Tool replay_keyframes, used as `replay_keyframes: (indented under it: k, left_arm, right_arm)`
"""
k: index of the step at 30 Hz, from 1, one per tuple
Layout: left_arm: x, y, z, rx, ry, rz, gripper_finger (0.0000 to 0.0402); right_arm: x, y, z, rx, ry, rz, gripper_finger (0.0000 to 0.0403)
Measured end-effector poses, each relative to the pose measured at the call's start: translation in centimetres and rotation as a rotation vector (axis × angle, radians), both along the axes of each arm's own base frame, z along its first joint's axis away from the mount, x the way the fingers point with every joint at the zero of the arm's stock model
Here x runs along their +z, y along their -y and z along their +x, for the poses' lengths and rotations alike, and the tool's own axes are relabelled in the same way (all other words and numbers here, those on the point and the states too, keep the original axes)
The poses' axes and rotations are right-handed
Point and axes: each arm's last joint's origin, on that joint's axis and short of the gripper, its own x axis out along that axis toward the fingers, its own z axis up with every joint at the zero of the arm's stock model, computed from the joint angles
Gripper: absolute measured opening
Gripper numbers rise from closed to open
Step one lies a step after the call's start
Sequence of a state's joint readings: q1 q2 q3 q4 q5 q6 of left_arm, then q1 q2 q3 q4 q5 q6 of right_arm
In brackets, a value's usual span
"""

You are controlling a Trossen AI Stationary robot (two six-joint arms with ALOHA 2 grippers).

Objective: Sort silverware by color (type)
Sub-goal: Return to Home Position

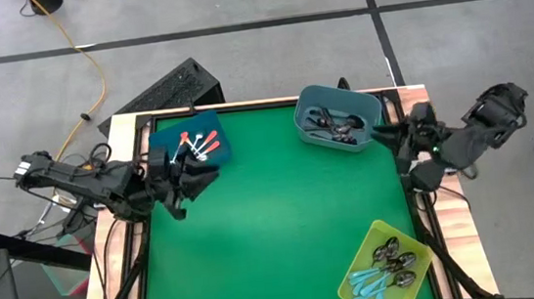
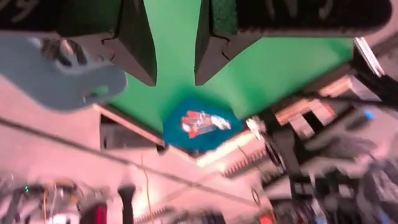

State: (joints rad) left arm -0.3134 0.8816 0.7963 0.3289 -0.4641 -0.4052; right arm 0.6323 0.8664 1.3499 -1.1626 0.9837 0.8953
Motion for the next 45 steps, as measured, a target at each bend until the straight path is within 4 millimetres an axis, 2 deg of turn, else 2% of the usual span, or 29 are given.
replay_keyframes:
  k: [5, 8, 10, 13, 21, 24, 27, 32, 37, 42, 45]
  left_arm:
    - [0.8, -0.7, 0.0, -0.192, 0.094, 0.099, 0.0093]
    - [1.0, -1.5, -0.3, -0.207, 0.106, 0.138, 0.0093]
    - [0.3, -2.2, -0.5, -0.182, 0.100, 0.154, 0.0093]
    - [-1.6, -3.1, -1.2, -0.134, 0.097, 0.153, 0.0093]
    - [-7.0, -3.6, -3.7, -0.092, 0.205, 0.122, 0.0093]
    - [-8.1, -3.6, -4.3, -0.087, 0.219, 0.112, 0.0093]
    - [-8.7, -3.7, -4.6, -0.073, 0.223, 0.106, 0.0093]
    - [-9.1, -3.6, -4.8, -0.111, 0.223, 0.130, 0.0093]
    - [-9.6, -3.3, -4.6, -0.200, 0.178, 0.183, 0.0093]
    - [-9.7, -3.0, -4.5, -0.270, 0.174, 0.253, 0.0093]
    - [-9.9, -2.8, -4.4, -0.314, 0.169, 0.313, 0.0093]
  right_arm:
    - [1.4, 0.6, -1.2, 0.049, 0.084, -0.067, 0.0123]
    - [1.7, 1.5, -2.8, 0.098, 0.118, -0.067, 0.0123]
    - [1.5, 2.1, -3.7, 0.100, 0.157, -0.070, 0.0123]
    - [0.0, 2.6, -4.4, 0.099, 0.201, -0.065, 0.0123]
    - [-6.2, 2.6, -4.7, 0.124, 0.313, -0.005, 0.0123]
    - [-7.8, 3.0, -5.2, 0.155, 0.396, 0.004, 0.0123]
    - [-9.0, 3.7, -5.9, 0.200, 0.506, 0.009, 0.0123]
    - [-10.5, 3.8, -6.7, 0.429, 0.728, -0.118, 0.0123]
    - [-11.1, 3.1, -6.4, 0.552, 0.701, -0.211, 0.0123]
    - [-12.4, 1.7, -6.0, 0.829, 0.691, -0.303, 0.0123]
    - [-13.5, 1.3, -5.7, 0.856, 0.660, -0.317, 0.0123]
